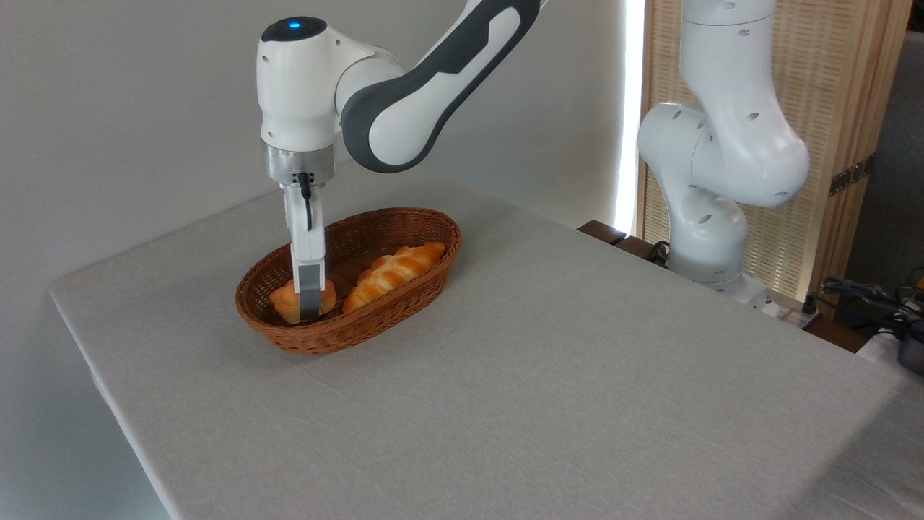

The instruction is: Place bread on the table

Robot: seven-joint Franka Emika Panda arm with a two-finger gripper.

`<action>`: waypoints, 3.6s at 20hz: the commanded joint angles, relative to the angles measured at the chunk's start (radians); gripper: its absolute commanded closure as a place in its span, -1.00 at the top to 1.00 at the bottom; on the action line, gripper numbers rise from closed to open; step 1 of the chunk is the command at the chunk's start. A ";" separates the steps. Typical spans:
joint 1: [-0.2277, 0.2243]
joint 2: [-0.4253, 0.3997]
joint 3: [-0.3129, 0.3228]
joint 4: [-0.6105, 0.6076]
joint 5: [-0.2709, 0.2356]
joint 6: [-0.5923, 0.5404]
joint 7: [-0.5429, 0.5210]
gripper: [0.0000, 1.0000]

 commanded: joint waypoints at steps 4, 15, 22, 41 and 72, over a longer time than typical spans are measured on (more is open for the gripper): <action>0.002 -0.007 0.006 -0.001 -0.011 0.011 0.025 -0.45; 0.002 -0.043 0.011 0.037 -0.023 -0.058 0.016 -0.57; 0.007 -0.043 0.078 0.172 -0.068 -0.304 0.025 -0.54; 0.027 -0.034 0.339 0.211 -0.046 -0.391 0.426 -0.01; 0.070 -0.039 0.416 0.330 -0.056 -0.569 0.400 1.00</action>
